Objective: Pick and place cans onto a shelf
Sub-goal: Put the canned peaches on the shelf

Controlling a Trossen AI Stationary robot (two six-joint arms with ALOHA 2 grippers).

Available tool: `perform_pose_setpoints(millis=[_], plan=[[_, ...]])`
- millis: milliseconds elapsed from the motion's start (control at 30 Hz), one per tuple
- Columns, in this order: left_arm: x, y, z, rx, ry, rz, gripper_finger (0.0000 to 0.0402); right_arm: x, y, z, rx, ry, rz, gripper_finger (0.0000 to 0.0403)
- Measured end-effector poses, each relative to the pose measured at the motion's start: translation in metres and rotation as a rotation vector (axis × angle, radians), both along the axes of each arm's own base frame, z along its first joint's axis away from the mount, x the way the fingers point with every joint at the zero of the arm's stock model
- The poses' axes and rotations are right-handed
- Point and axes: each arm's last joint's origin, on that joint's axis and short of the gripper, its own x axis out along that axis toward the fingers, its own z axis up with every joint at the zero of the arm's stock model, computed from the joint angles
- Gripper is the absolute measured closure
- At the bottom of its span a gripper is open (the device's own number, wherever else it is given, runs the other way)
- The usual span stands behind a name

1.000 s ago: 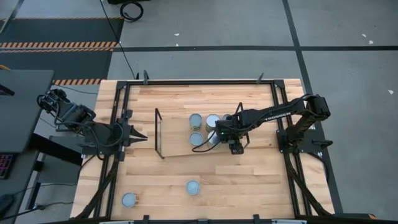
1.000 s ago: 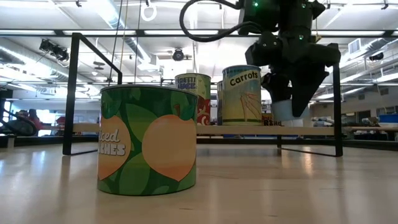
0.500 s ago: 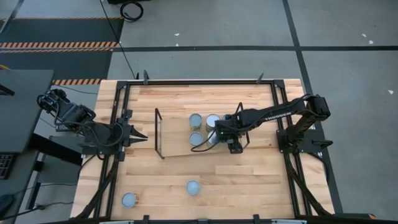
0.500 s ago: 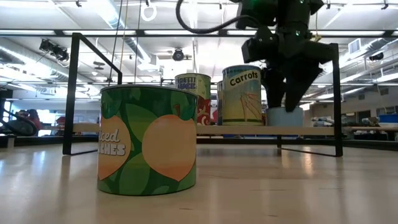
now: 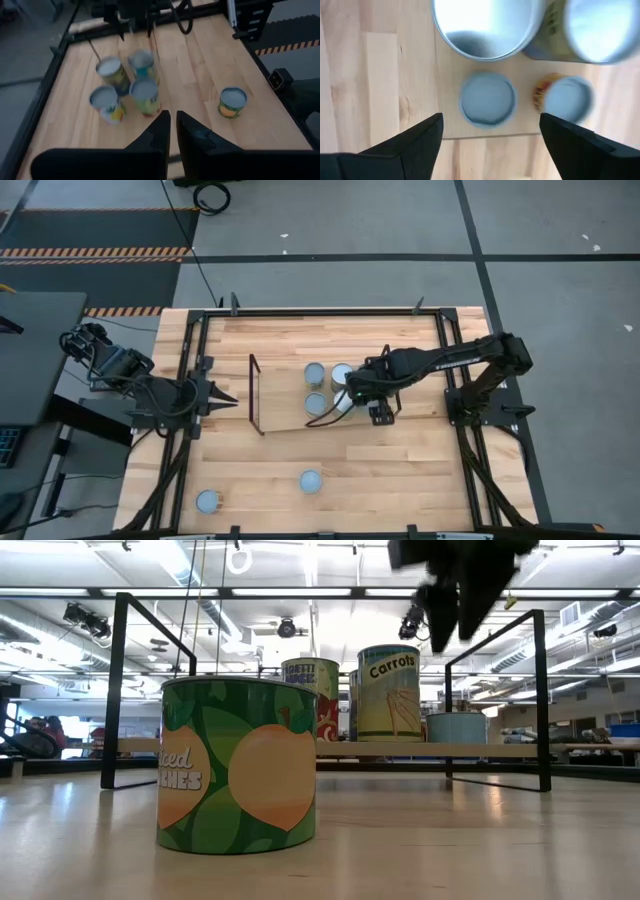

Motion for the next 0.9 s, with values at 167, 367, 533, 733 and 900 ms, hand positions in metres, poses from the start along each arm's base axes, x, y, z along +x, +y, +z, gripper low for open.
perform_pose_setpoints(millis=[167,367,533,733,900], plan=[[0.008,-0.007,0.008,-0.017,-0.088,-0.04,0.0364,-0.001,0.023,0.048,-0.052,-0.123,-0.027,0.0075],[0.04,-0.048,-0.006,-0.002,-0.047,-0.16,0.0387,-0.002,0.067,0.072,-0.04,-0.323,0.023,0.0089],[0.066,-0.08,-0.03,0.035,0.018,-0.187,0.0395,-0.003,0.104,0.071,-0.015,-0.465,0.085,0.0095],[0.092,-0.11,-0.066,0.015,0.142,-0.181,0.033,-0.004,0.137,0.057,0.044,-0.575,0.136,0.0096],[0.116,-0.135,-0.098,-0.011,0.201,-0.219,0.023,-0.004,0.148,0.04,0.078,-0.593,0.127,0.0097]])
